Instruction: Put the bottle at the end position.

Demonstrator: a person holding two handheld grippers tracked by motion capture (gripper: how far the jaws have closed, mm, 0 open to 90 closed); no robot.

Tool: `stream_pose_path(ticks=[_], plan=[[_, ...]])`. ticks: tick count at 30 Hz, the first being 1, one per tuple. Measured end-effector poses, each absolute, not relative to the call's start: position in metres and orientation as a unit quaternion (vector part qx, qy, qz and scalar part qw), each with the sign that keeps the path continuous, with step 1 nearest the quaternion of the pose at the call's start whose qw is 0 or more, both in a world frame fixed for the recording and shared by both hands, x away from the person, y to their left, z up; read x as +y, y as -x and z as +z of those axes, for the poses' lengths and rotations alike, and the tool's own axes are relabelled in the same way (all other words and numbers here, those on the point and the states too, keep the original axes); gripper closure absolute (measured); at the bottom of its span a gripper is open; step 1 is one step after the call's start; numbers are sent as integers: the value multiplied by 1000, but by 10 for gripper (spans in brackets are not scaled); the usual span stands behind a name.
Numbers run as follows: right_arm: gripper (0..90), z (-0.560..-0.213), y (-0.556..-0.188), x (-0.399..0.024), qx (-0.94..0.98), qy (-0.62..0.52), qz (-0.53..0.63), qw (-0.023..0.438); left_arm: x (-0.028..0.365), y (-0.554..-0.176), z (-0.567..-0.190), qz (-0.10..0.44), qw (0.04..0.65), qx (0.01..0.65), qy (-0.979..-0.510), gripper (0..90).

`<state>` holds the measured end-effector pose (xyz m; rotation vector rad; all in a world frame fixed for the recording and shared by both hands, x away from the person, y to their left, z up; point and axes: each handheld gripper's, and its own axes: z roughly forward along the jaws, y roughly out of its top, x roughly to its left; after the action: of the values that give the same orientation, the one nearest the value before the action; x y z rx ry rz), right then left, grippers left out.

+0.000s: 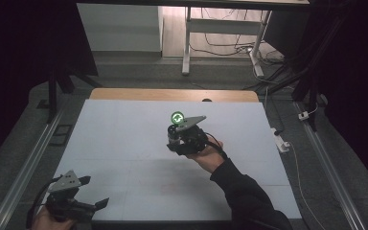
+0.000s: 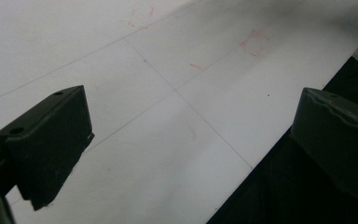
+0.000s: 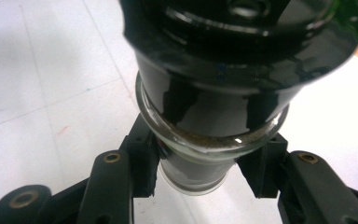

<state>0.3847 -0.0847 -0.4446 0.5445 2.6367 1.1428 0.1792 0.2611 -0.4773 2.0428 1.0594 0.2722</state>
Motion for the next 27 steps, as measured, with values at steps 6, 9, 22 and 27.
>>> stream_pose_path(ticks=[6, 9, 22, 27], plan=[[528, -449, -396, -85, 897, -185, 384, 116, 261, -179, -477, 107, 400, 417, -809, 0], [528, -451, -401, -84, 897, -186, 383, 121, 261, -179, -477, 107, 400, 416, -809, 0], [528, -462, -423, -81, 896, -196, 376, 128, 260, -179, -478, 108, 399, 415, -811, 0], [528, -469, -431, -80, 897, -196, 374, 132, 260, -179, -478, 108, 398, 414, -811, 0]])
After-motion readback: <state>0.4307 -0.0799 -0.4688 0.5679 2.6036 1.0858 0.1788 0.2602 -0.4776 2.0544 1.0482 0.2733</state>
